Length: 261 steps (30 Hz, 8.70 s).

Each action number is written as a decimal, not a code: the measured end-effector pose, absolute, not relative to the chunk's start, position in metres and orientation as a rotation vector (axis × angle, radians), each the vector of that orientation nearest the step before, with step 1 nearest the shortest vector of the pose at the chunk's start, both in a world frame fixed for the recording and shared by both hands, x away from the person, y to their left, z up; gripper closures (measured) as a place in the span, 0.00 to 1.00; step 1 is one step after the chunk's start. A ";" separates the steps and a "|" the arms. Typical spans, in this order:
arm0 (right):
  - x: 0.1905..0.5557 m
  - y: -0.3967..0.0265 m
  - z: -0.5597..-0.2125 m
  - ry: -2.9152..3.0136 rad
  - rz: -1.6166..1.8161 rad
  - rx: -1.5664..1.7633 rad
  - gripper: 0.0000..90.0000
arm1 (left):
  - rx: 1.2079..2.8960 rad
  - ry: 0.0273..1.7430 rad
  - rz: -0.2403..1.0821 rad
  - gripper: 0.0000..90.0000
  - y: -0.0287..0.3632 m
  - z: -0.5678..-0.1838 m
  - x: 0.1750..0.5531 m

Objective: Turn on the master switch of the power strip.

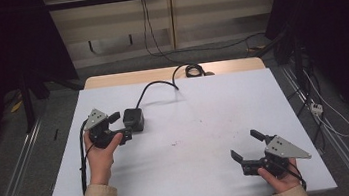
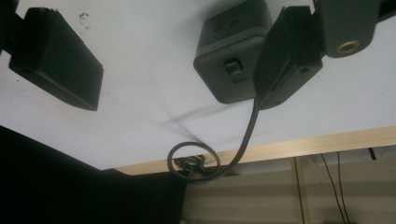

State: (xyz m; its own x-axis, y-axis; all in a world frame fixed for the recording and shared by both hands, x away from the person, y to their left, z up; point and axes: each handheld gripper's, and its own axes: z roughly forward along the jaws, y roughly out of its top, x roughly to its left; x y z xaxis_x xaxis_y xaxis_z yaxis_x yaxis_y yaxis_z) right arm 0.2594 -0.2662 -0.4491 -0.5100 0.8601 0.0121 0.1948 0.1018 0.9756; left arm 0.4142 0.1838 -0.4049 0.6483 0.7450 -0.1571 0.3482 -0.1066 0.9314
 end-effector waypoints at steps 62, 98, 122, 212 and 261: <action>0.257 -0.276 -0.451 1.770 1.445 1.050 0.05 | 1.750 0.973 0.441 0.76 0.179 -0.409 0.445; 0.256 -0.278 -0.452 1.769 1.441 1.058 0.05 | 1.773 0.968 0.446 0.86 0.182 -0.411 0.451; 0.256 -0.278 -0.452 1.769 1.435 1.057 0.05 | 1.816 0.980 0.458 0.92 0.183 -0.417 0.452; 0.256 -0.277 -0.451 1.769 1.440 1.055 0.05 | 1.858 0.988 0.482 1.00 0.175 -0.430 0.453; 0.255 -0.276 -0.450 1.763 1.435 1.052 0.05 | 1.864 0.985 0.472 1.00 0.176 -0.430 0.454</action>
State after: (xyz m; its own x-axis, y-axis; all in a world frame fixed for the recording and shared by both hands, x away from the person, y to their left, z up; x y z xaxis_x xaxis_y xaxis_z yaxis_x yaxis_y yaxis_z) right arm 0.2552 -0.2764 -0.4503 -0.4856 0.8741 0.0159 0.1927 0.0892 0.9772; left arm 0.4540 0.1757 -0.4298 0.6024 0.7936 -0.0857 0.4305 -0.2326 0.8721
